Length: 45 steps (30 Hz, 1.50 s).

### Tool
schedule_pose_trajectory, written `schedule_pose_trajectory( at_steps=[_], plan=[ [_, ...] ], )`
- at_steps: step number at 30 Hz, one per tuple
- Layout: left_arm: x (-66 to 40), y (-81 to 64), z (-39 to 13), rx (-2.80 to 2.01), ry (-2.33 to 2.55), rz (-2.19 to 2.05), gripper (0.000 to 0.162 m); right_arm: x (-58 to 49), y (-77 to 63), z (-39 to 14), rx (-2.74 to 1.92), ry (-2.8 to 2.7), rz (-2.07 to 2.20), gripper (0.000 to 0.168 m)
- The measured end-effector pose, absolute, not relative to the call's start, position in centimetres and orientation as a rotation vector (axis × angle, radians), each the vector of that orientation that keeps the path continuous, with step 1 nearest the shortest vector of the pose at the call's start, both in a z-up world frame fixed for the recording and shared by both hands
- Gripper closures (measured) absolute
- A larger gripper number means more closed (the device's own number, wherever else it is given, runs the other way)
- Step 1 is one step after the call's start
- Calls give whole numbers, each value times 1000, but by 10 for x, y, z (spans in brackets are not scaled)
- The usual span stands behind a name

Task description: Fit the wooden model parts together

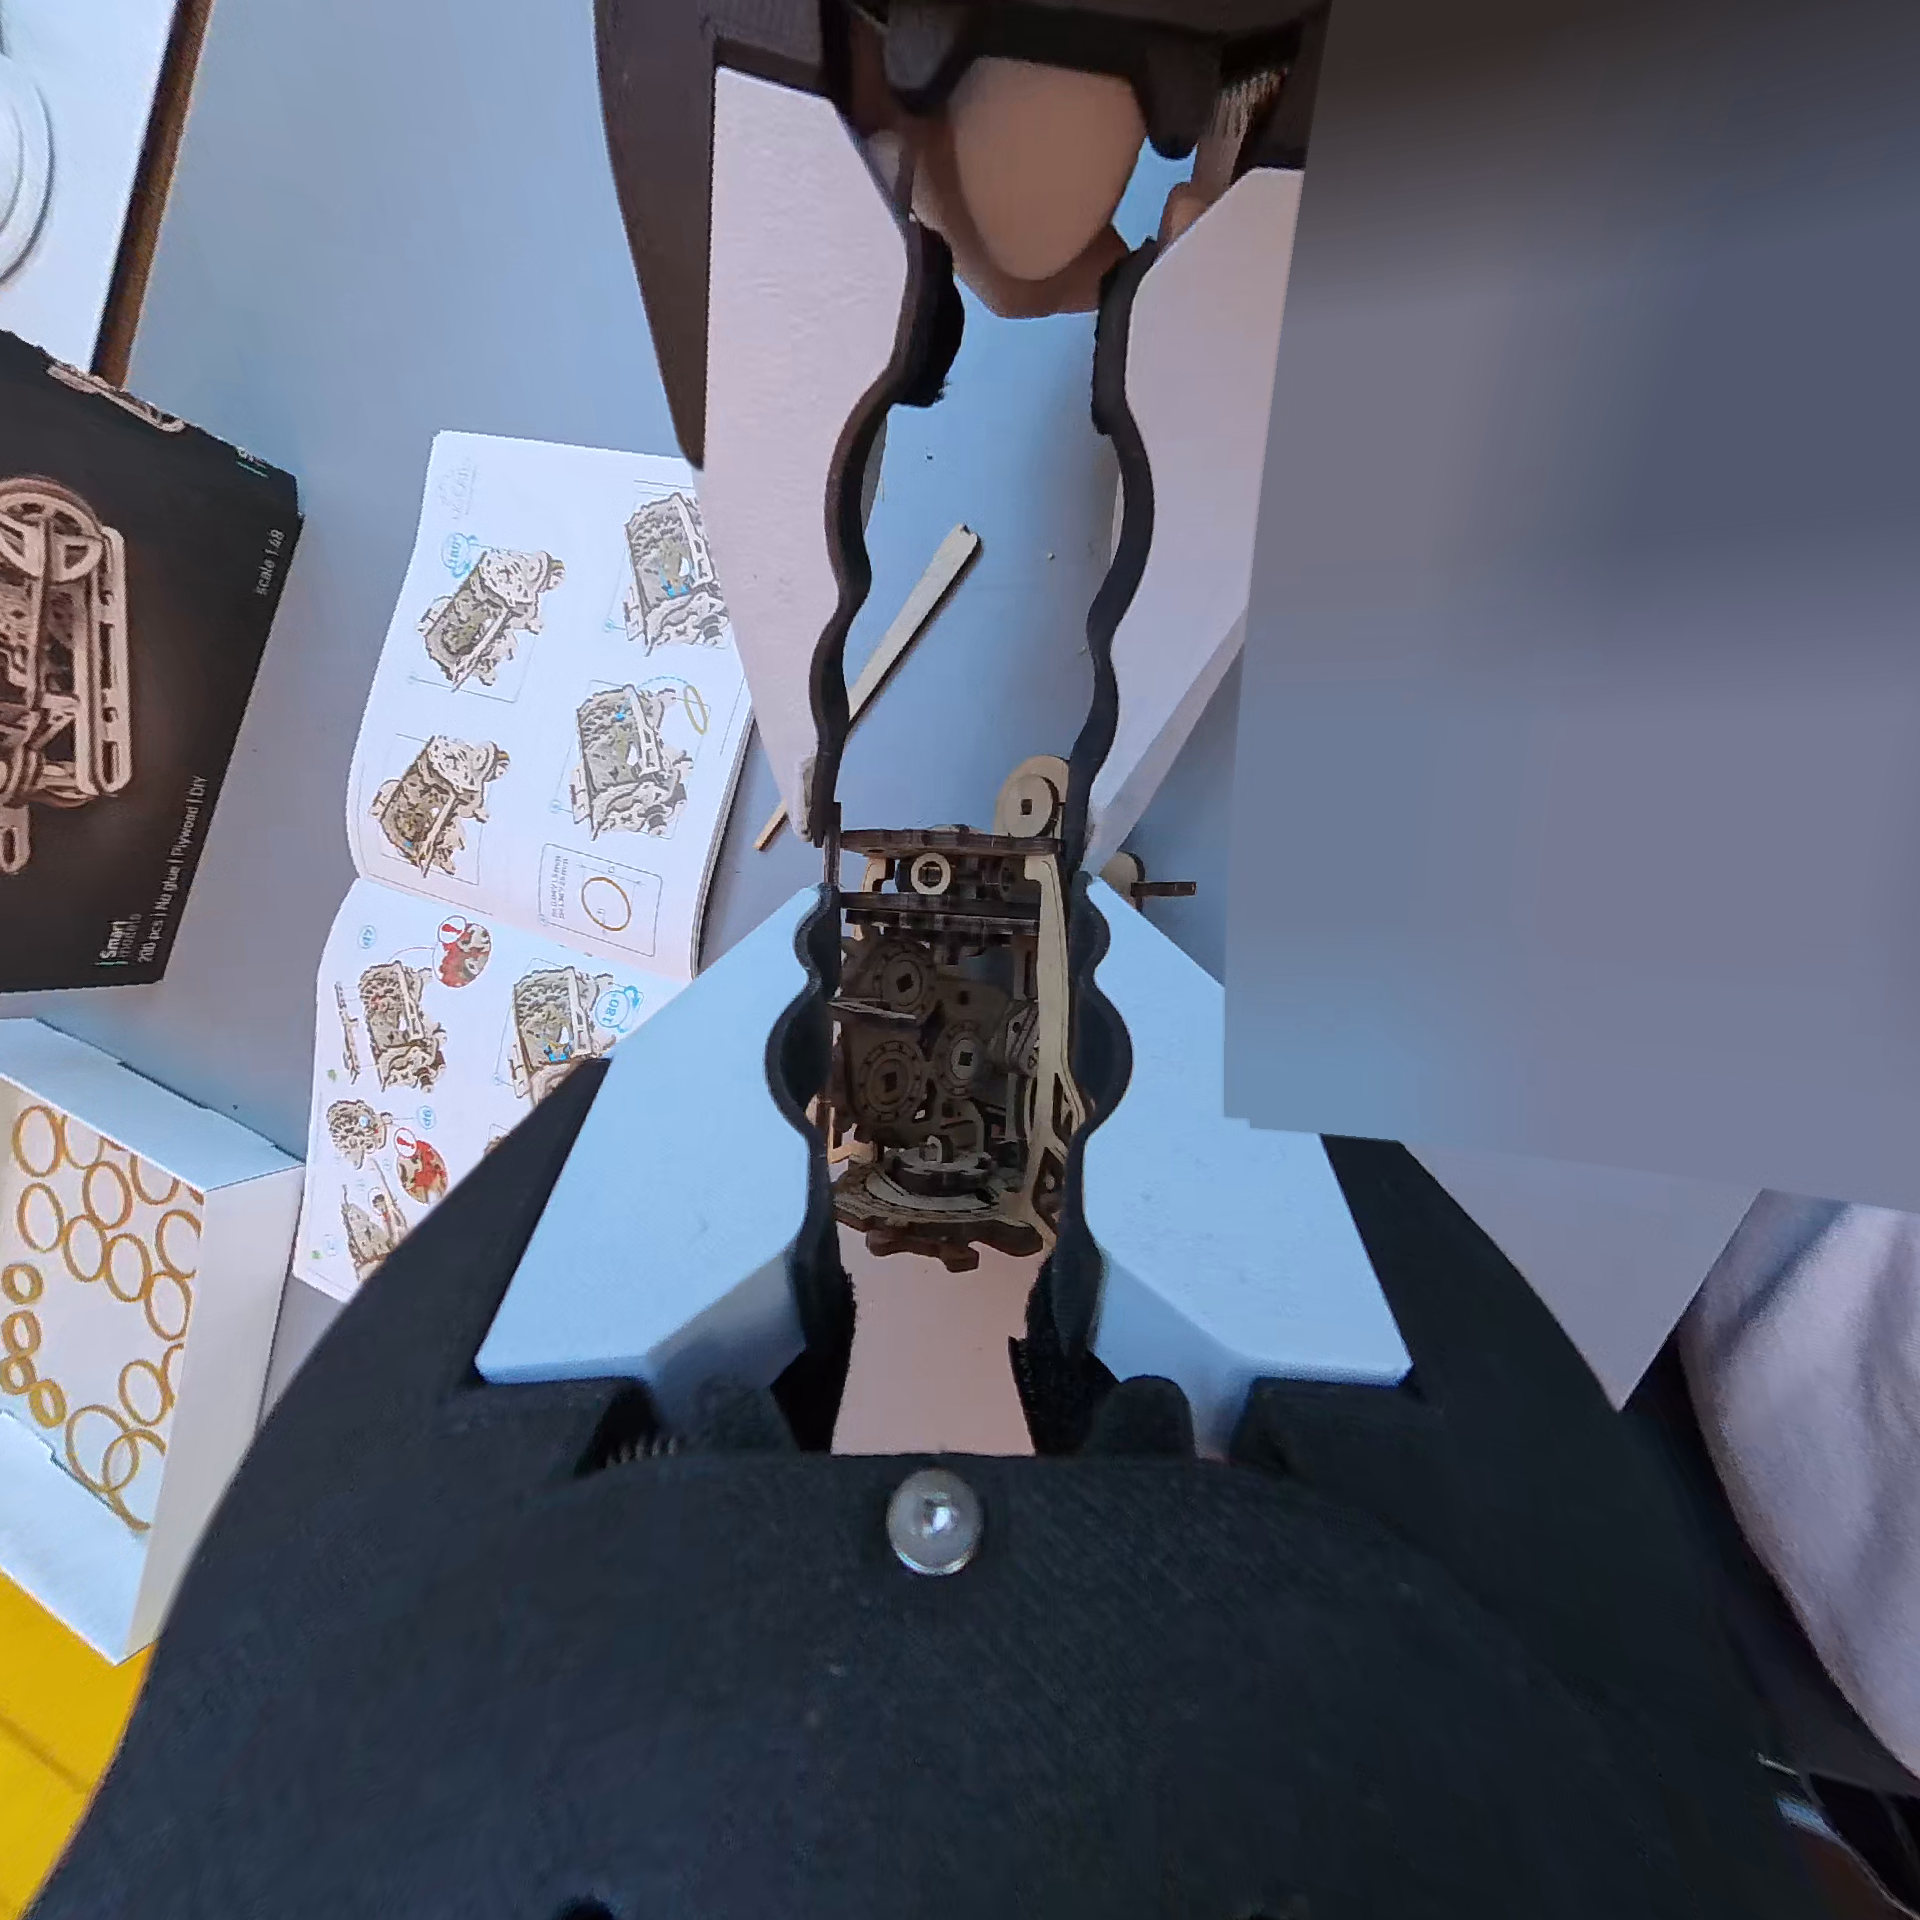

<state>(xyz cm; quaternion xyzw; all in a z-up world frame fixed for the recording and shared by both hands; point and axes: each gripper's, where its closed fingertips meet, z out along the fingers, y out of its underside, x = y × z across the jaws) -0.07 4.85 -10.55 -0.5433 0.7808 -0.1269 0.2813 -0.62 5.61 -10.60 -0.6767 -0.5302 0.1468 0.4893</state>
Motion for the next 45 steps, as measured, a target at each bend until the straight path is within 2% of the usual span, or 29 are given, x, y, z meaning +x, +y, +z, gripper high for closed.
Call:
schedule_pose_trajectory(
  at_steps=[5,8,10,45],
  plan=[
    [-1,49,-106,-1460,2115,-358,119,-6,56,-106,-1643,-1289,354,122],
    [1,52,-105,-1456,2112,-335,105,-8,54,-106,-1635,-1302,345,121],
    [-1,48,-106,-1464,2137,-363,116,-8,54,-106,-1635,-1305,334,121],
    [-2,49,-107,-1480,2093,-433,115,-8,55,-106,-1619,-1338,282,122]
  ],
)
